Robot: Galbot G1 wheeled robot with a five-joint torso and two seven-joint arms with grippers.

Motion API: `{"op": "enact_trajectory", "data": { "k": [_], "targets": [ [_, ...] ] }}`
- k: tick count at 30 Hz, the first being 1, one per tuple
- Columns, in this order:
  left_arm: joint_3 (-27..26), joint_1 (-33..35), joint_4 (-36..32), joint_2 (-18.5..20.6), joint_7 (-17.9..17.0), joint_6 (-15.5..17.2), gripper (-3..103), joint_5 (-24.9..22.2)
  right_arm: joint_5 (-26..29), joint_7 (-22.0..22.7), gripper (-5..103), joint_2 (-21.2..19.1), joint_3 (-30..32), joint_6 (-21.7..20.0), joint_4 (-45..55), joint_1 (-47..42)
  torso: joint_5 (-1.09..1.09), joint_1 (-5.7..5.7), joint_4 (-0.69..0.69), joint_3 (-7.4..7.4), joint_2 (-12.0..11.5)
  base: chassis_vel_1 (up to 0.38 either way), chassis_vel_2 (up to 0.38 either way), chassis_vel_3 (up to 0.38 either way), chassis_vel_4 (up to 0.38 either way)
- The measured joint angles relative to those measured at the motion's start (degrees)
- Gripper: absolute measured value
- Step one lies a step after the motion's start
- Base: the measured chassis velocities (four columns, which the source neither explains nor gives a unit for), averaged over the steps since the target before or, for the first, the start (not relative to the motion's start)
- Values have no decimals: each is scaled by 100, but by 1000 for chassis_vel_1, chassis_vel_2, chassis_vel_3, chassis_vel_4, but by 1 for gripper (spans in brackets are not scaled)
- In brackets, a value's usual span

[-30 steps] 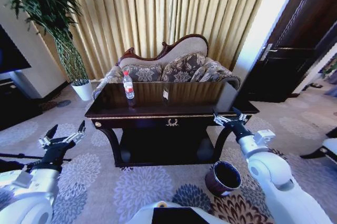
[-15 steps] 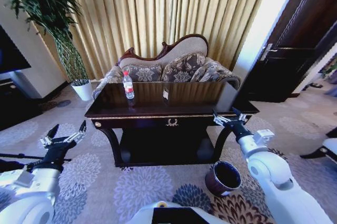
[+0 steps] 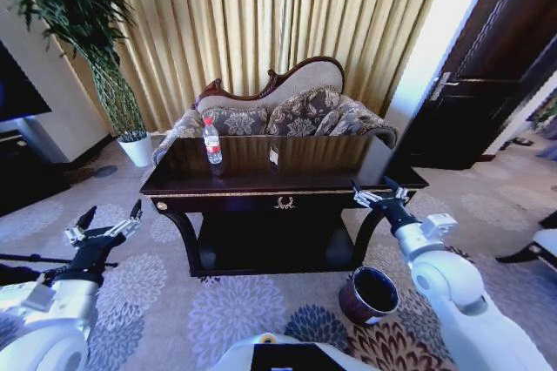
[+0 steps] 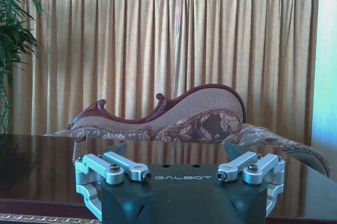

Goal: Move to the front of the table and place the trash on the table into the trash bin.

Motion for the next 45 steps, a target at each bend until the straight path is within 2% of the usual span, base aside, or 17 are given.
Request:
{"op": "enact_trajectory", "data": {
  "k": [17, 23, 45],
  "targets": [
    [12, -10, 0, 2, 11, -5, 100, 9, -28, -4, 100, -5, -26, 77, 27, 14, 1, 0, 0, 0, 0, -14, -26, 20, 24],
    [3, 34, 0, -24, 43, -25, 100, 17, -312, -11, 100, 9, -85, 221, 21, 3, -1, 0, 0, 0, 0, 0, 0, 0, 0],
    [6, 77, 0, -75, 102, -99, 100, 104, -417, -32, 100, -12, -232, 348, -11, 16, 0, 0, 0, 0, 0, 0, 0, 0, 0]
  ]
}}
